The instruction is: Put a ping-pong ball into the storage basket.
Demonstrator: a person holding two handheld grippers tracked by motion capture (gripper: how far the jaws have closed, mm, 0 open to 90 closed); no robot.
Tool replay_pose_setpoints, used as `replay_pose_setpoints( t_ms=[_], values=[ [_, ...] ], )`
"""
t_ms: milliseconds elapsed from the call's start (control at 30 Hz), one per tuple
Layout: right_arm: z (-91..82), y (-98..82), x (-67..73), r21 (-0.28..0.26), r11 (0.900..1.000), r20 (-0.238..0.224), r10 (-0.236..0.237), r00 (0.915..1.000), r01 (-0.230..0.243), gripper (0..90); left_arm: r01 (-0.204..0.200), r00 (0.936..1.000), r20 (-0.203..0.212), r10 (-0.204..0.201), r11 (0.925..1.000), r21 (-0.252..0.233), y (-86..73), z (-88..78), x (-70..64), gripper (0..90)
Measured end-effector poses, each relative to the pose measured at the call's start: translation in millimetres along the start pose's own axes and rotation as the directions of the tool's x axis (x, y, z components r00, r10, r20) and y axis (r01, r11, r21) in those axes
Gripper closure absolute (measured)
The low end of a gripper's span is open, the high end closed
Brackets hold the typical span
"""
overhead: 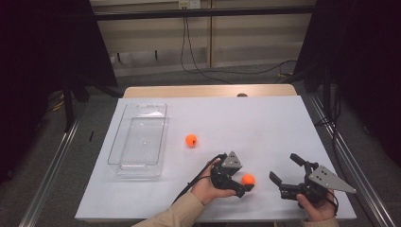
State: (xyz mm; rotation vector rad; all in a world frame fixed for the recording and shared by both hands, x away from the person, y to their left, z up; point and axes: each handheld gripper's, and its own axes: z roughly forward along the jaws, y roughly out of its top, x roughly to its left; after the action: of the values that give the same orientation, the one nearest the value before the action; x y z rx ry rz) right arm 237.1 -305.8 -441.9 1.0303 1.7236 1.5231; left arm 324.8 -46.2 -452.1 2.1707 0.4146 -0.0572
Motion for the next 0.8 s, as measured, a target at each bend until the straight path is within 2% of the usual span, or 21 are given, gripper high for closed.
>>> replay_pose_setpoints(
  t_ms=[333,367,600,800],
  values=[
    [-0.1,-0.1,-0.2,0.000,1.000,0.001,0.001,1.0000,-0.001,2.0,-0.025,0.9996,0.011,0.025,0.9994,0.026,0.7,5.2,-0.3,27.3],
    [-0.1,-0.1,-0.2,0.001,1.000,0.001,0.001,1.0000,-0.001,2.0,-0.018,0.9998,0.012,0.017,0.9996,0.022,0.5,6.0,-0.6,28.0],
    [0.1,-0.2,-0.4,0.002,1.000,0.002,0.000,1.0000,0.000,2.0,-0.041,0.9989,0.022,0.040,0.9989,0.023,1.1,9.0,-0.7,32.6],
    [0.0,-0.6,-1.0,0.002,1.000,0.002,0.007,1.0000,-0.007,2.1,-0.056,0.9980,0.031,0.055,0.9974,0.045,1.5,11.2,-1.3,38.6]
  ],
)
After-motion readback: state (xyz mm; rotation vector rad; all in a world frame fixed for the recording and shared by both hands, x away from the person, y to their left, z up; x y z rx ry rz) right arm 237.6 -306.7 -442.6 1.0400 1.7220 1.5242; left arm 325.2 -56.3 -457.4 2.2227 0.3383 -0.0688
